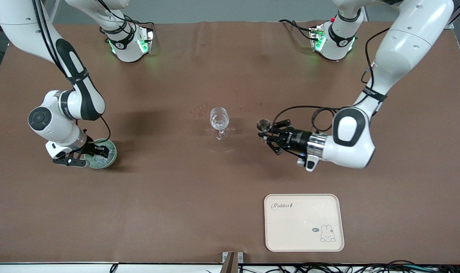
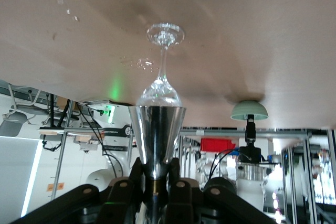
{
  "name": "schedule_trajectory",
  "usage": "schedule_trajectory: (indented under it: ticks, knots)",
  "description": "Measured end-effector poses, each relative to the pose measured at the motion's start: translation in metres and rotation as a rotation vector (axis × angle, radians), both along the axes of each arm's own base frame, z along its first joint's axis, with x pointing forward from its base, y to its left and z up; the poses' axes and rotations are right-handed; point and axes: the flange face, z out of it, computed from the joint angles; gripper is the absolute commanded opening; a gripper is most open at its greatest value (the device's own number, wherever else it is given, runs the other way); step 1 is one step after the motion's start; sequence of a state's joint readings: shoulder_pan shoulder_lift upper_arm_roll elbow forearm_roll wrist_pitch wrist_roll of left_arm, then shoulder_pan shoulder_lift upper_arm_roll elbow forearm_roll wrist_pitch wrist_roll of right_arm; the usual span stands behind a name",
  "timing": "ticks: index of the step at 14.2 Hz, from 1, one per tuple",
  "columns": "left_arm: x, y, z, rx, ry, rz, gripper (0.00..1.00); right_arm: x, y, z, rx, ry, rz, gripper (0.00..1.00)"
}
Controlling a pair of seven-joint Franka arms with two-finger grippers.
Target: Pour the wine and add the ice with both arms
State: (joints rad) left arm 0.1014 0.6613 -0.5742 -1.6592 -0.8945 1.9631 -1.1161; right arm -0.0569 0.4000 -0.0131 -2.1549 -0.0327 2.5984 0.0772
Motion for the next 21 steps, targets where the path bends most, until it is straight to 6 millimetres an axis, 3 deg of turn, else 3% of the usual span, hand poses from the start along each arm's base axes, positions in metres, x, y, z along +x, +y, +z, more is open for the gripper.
schedule_trajectory:
  ticks: [4, 7, 11, 17, 21]
  knots:
    - [-0.023, -0.059, 0.036, 0.096, 0.034, 0.053, 0.01, 0.001, 0.000, 0.000, 0.000, 0.000, 0.000, 0.54]
    - [-0.042, -0.095, 0.046, 0.151, 0.038, 0.079, 0.01, 0.000, 0.001, 0.000, 0.002, 0.028, -0.010, 0.54]
    - [-0.050, -0.101, 0.044, 0.254, 0.039, 0.094, 0.01, 0.000, 0.001, 0.000, 0.002, 0.034, -0.015, 0.53]
    - [-0.061, -0.115, 0.045, 0.365, 0.034, 0.104, 0.01, 0.001, 0.002, 0.001, 0.003, 0.033, -0.028, 0.19]
    - [-0.061, -0.115, 0.051, 0.412, 0.046, 0.132, 0.01, 0.001, 0.003, 0.002, 0.004, 0.033, -0.032, 0.09]
